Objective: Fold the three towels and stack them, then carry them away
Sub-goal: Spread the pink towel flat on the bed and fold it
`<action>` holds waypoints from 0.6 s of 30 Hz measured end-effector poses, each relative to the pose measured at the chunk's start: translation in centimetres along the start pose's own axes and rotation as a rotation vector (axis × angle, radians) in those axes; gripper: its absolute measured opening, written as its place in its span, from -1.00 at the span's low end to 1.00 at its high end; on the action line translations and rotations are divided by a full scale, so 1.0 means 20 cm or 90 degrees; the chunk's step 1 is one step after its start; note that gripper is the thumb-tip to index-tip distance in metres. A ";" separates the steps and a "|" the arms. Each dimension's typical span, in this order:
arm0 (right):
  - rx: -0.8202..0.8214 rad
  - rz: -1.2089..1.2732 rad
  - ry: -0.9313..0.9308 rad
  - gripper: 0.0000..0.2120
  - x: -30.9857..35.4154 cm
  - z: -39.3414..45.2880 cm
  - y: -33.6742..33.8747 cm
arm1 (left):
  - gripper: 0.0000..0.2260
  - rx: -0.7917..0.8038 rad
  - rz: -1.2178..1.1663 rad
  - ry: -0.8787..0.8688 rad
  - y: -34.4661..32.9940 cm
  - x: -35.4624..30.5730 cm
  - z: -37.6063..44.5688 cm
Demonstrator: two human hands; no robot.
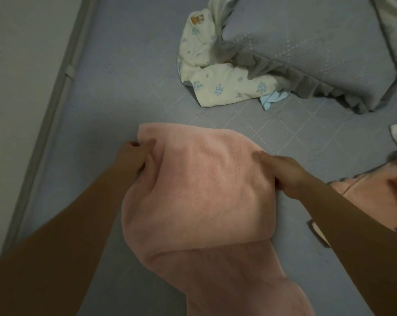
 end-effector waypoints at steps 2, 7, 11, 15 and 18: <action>-0.017 -0.007 0.027 -0.86 0.07 0.03 -0.03 | -0.74 -0.020 0.009 0.002 -0.04 -0.05 0.05; -0.281 0.152 0.277 -0.86 0.31 0.06 0.13 | -0.79 -0.178 -0.031 -0.210 -0.01 -0.31 0.14; -0.263 0.111 0.267 -0.42 0.35 0.17 0.18 | -0.81 -0.159 -0.007 -0.187 -0.03 -0.35 0.18; -0.224 0.028 0.129 -0.53 0.11 0.19 0.11 | -0.59 -0.073 0.077 -0.073 -0.04 -0.02 0.06; -0.205 0.022 0.103 -0.67 -0.08 0.10 0.08 | -0.72 -0.084 0.082 -0.076 0.00 0.23 -0.15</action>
Point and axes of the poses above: each hand's wrist, its own z-axis towards the middle knuckle, its own y-axis out of the back of the hand, x = y × z, the point moved 3 cm from there along z, towards the middle knuckle, and after that the axes turned 10 degrees about -x, right-handed, at the moved point
